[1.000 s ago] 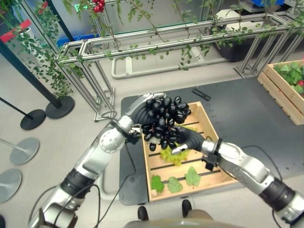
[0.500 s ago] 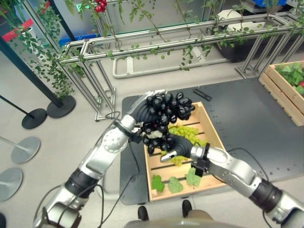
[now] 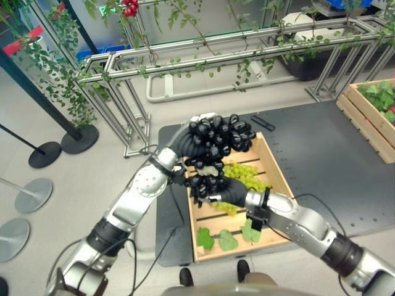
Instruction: Pick up the fruits from the basket on one side to the basket on the other side
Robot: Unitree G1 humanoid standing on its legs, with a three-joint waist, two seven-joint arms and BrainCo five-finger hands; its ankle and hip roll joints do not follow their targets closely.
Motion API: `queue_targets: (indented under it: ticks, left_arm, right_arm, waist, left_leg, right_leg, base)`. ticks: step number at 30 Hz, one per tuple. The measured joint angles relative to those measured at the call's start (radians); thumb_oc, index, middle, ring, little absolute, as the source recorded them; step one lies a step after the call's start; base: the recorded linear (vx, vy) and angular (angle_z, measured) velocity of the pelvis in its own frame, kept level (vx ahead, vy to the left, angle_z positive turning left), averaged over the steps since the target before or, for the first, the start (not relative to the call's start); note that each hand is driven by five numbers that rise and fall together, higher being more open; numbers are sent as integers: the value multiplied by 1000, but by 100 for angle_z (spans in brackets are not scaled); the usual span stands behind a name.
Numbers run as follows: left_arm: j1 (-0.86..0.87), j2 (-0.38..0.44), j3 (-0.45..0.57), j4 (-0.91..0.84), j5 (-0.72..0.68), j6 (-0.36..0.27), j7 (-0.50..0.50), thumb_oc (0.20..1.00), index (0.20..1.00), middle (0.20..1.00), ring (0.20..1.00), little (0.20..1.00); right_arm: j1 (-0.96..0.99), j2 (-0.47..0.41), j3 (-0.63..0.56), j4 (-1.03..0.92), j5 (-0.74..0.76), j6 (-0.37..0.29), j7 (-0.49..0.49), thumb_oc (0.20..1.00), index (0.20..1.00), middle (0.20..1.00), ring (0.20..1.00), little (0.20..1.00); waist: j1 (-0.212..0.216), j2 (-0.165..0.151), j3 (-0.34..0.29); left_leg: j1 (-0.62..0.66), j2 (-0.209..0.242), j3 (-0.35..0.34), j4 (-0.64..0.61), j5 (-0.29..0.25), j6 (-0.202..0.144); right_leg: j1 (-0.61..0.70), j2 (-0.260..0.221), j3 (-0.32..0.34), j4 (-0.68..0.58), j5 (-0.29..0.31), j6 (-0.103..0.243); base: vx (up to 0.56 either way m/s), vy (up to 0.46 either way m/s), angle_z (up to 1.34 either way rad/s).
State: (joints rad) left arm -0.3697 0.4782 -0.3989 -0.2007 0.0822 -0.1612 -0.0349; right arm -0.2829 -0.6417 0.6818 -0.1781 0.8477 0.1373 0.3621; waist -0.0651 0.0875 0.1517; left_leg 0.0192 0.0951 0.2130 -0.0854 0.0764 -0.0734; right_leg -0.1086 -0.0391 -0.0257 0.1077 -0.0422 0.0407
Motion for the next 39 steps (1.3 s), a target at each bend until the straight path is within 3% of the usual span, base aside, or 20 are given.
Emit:
queue_targets:
  ticks: [20, 21, 22, 29, 39]
  left_arm:
    - [0, 0, -6, 0, 0, 0, 1, 200, 200, 200, 200, 200]
    - [0, 0, -5, 0, 0, -1, 1, 479, 479, 479, 479, 479]
    - [0, -1, -5, 0, -10, -1, 1, 1000, 1000, 1000, 1000, 1000]
    - [18, -30, 37, 32, -185, -1, 7, 1000, 1000, 1000, 1000, 1000]
    - [52, -29, 77, 35, -251, -1, 16, 1000, 1000, 1000, 1000, 1000]
  right_arm:
    - [1, -18, -6, -14, -4, -2, 22, 200, 200, 200, 200, 200]
    - [2, -31, -9, -25, -10, -6, 22, 200, 200, 200, 200, 200]
    - [6, -35, -17, -31, -18, -7, 22, 200, 200, 200, 200, 200]
    - [66, -40, -120, -63, -144, -92, -3, 200, 200, 200, 200, 200]
    - [99, -39, -241, -98, -253, -195, -51, 200, 200, 200, 200, 200]
  waist:
    - [-1, 0, 0]
    - [0, 0, 0]
    - [0, 0, 0]
    - [-1, 2, -1]
    - [-2, 2, -2]
  left_leg:
    - [2, 0, 3, 0, 0, 0]
    - [2, 0, 3, 0, 0, 0]
    - [2, 0, 3, 0, 0, 0]
    - [3, 1, 3, 0, 0, 0]
    - [7, 0, 3, 0, 0, 0]
  right_leg:
    - [-1, 1, 3, 2, 0, 0]
    - [-1, 1, 3, 2, 0, 0]
    - [-1, 0, 3, 2, 0, 0]
    - [0, 1, 4, 3, 0, 0]
    - [2, 1, 5, 3, 0, 0]
  base:
    - [0, 0, 0]
    - [0, 0, 0]
    - [0, 0, 0]
    - [0, 0, 0]
    - [0, 3, 0]
